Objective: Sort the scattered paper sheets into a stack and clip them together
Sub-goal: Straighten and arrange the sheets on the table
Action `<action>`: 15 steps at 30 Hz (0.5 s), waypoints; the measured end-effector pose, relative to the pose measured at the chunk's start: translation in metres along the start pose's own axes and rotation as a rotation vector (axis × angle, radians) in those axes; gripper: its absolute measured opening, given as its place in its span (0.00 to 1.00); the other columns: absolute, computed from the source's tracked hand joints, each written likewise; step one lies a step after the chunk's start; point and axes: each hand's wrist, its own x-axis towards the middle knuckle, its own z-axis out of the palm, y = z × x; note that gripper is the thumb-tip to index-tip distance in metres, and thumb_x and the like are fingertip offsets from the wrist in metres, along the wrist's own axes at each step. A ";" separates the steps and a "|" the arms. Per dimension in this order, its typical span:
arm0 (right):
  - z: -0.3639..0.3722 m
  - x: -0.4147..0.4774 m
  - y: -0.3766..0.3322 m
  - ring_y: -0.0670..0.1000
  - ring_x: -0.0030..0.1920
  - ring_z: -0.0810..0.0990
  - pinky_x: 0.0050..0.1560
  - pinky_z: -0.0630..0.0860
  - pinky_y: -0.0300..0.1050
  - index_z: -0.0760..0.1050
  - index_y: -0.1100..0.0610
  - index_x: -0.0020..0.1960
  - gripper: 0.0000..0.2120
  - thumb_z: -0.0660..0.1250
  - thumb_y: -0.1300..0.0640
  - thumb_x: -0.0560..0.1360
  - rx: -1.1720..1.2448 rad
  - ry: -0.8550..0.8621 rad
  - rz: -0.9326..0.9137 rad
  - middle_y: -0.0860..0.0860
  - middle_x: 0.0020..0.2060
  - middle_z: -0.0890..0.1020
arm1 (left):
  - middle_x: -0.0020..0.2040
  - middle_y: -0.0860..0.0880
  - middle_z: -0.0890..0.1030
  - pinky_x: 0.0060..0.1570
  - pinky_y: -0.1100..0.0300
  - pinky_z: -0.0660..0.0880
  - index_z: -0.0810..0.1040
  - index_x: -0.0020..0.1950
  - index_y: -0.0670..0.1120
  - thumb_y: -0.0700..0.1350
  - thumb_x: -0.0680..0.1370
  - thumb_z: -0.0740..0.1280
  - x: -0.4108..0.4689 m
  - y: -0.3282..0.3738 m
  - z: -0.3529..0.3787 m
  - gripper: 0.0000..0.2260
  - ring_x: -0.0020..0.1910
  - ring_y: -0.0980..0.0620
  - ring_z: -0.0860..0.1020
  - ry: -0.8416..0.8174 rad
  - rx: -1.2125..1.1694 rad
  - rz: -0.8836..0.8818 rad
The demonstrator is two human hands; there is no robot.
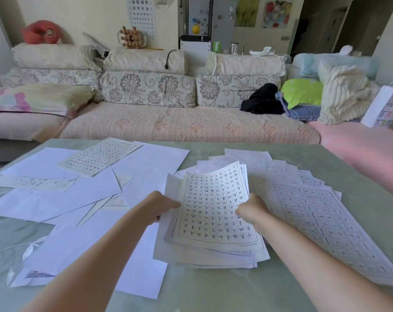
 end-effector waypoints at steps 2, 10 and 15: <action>-0.001 -0.001 -0.002 0.51 0.47 0.78 0.35 0.72 0.41 0.67 0.60 0.70 0.25 0.66 0.67 0.73 0.007 -0.044 -0.020 0.56 0.62 0.77 | 0.50 0.42 0.85 0.50 0.49 0.81 0.79 0.55 0.39 0.42 0.72 0.76 0.000 -0.003 -0.002 0.14 0.48 0.43 0.84 -0.080 -0.113 0.009; -0.006 -0.005 -0.011 0.50 0.49 0.83 0.43 0.78 0.40 0.78 0.59 0.60 0.20 0.75 0.68 0.70 0.176 -0.147 -0.156 0.51 0.51 0.84 | 0.55 0.40 0.83 0.56 0.39 0.77 0.76 0.63 0.43 0.28 0.73 0.64 -0.009 -0.006 -0.024 0.20 0.54 0.37 0.82 -0.197 -0.251 0.153; -0.009 -0.017 -0.026 0.51 0.56 0.81 0.56 0.77 0.48 0.72 0.57 0.65 0.21 0.71 0.66 0.74 0.313 -0.216 -0.227 0.53 0.58 0.81 | 0.56 0.38 0.83 0.52 0.42 0.79 0.74 0.62 0.40 0.33 0.77 0.67 -0.032 0.006 -0.026 0.14 0.53 0.38 0.82 -0.249 -0.465 0.271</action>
